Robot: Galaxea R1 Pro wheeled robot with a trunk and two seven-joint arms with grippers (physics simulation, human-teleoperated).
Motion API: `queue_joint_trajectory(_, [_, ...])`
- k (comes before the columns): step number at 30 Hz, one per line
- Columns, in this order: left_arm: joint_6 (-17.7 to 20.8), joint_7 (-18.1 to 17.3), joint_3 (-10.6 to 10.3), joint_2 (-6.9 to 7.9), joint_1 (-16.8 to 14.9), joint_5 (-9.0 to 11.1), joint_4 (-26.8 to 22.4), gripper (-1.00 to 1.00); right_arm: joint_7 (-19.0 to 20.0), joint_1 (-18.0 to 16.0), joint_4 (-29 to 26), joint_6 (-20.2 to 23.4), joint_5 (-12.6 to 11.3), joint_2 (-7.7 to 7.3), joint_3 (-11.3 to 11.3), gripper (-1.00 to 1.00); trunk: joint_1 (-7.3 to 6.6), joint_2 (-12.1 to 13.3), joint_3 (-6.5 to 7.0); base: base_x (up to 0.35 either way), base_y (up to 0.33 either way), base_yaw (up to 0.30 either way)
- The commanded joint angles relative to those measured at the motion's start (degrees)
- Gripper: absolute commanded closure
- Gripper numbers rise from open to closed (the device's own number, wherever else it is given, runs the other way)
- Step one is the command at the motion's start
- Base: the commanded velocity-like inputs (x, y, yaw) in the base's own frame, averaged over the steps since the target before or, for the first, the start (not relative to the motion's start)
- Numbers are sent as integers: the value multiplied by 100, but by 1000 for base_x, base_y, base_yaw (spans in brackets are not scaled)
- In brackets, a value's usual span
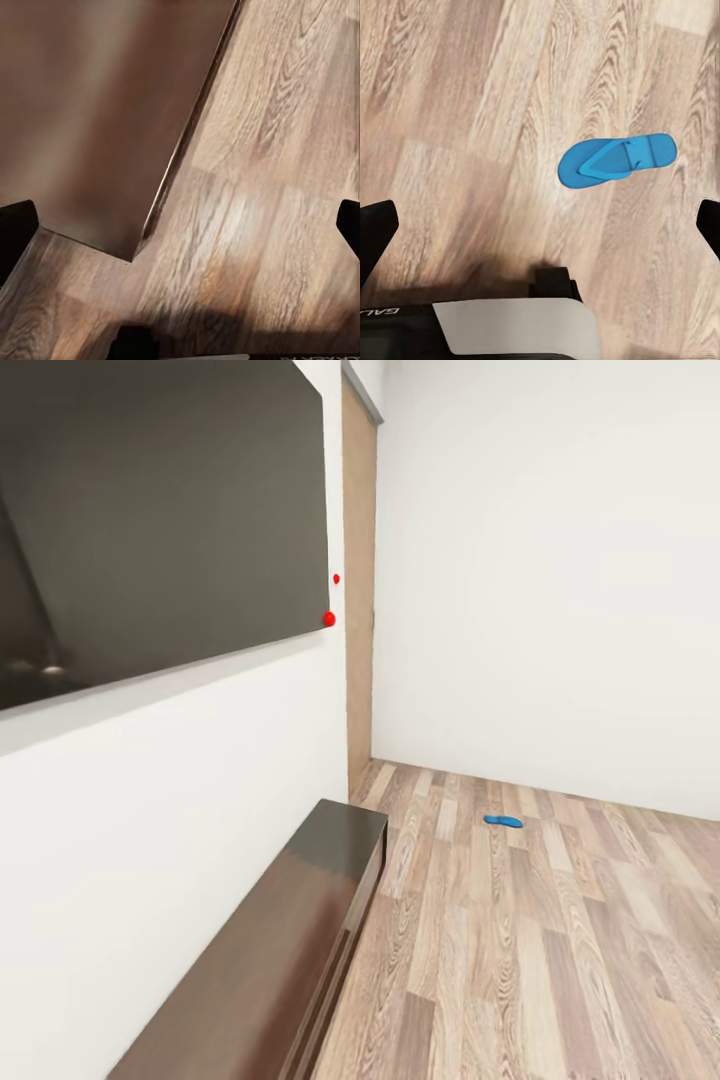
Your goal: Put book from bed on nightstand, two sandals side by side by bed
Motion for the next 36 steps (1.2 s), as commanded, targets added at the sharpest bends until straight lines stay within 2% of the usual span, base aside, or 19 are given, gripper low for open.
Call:
queue_joint_trajectory(1, [-11, -1, 11, -3, -1, -4, -1, -100, -1, -3, 1, -11, 4, 1, -11, -100, 0, -3, -5, 0, 0, -244])
queue_joint_trajectory(36, [-5, -1, 2, -3, -1, -13, 0, -100, -1, -3, 1, -11, -3, 0, -11, -100, 0, -3, -5, 5, 0, -245])
